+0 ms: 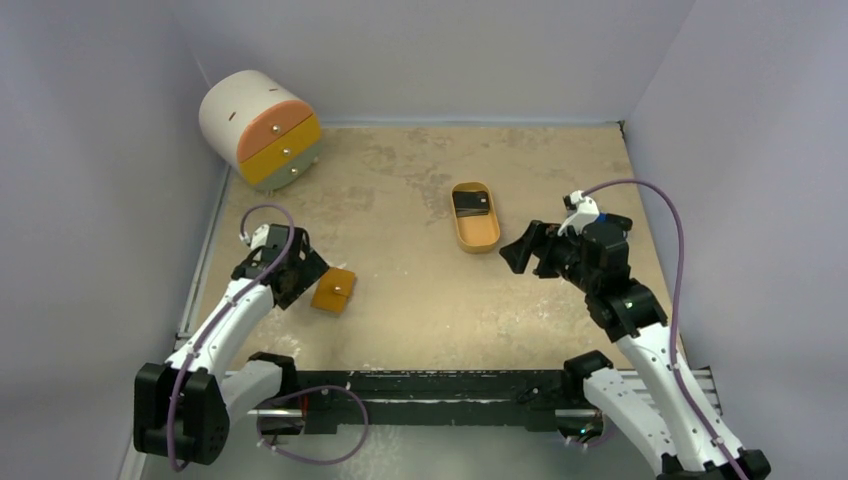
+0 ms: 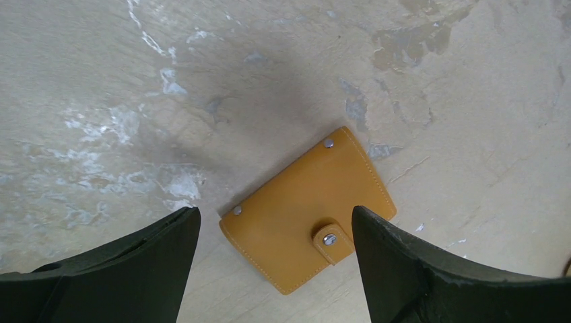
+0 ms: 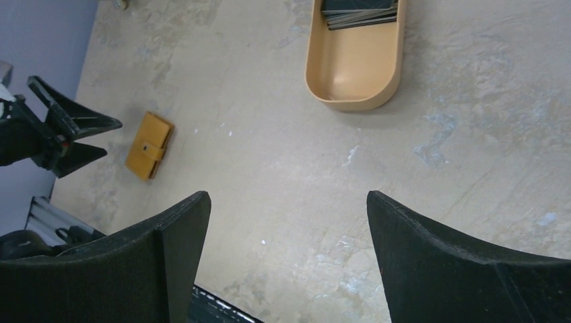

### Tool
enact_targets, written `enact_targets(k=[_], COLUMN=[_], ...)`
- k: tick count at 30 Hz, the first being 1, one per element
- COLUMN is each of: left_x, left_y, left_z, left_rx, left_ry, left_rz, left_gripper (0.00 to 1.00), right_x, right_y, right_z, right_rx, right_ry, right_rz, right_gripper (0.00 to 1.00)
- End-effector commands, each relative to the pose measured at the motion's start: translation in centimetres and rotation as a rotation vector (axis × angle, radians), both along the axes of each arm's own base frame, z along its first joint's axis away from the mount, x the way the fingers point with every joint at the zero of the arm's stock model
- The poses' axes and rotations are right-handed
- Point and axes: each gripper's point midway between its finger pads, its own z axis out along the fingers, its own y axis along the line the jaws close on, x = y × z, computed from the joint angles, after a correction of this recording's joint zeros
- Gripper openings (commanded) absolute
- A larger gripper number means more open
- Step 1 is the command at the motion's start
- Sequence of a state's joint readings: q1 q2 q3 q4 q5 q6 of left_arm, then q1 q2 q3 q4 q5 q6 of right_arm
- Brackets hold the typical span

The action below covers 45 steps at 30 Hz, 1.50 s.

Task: Put the credit cards into the card holder
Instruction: Move the card holder to the center of the board.

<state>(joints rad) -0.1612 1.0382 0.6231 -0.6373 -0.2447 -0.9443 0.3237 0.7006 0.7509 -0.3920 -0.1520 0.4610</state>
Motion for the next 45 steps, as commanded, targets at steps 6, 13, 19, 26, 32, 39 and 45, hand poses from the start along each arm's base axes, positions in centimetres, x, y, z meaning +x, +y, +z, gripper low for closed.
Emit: enact_targets(k=[6,13,19,26,32,39,45], left_x=[1.2,0.1,-0.1,0.5,1.4,1.0,1.4], left_y=[-3.3,-6.1,-8.9,-8.7,-5.8,-3.2,-2.4], left_z=[-1.8,-2.9,-3.0,-1.8,2.9,2.1,-0.2], left_rx=[-0.199,-0.268,-0.301,-0.25,-0.102,-0.045,-0.17], left_ry=[-0.087,-0.098,-0.11,-0.13,-0.21,-0.185,-0.169], left_rz=[-0.01,-0.071,-0.13,-0.144,-0.099,-0.024,0.047], left_gripper=[0.77,0.72,0.69,0.66,0.69,0.67,0.62], right_x=[-0.3,0.0,0.1,0.2,0.7,0.7,3.1], right_y=[2.1,2.5,2.7,4.6,9.6,18.2,23.6], right_z=[1.7,1.4,1.1,0.5,0.4,-2.4,-3.5], right_rx=[0.101,0.113,0.104,0.054,-0.042,-0.113,-0.039], right_ry=[-0.039,-0.03,-0.019,0.012,0.003,-0.001,-0.004], right_rz=[0.071,0.066,0.063,0.082,0.146,0.28,0.306], right_gripper=[0.88,0.88,0.88,0.84,0.83,0.81,0.75])
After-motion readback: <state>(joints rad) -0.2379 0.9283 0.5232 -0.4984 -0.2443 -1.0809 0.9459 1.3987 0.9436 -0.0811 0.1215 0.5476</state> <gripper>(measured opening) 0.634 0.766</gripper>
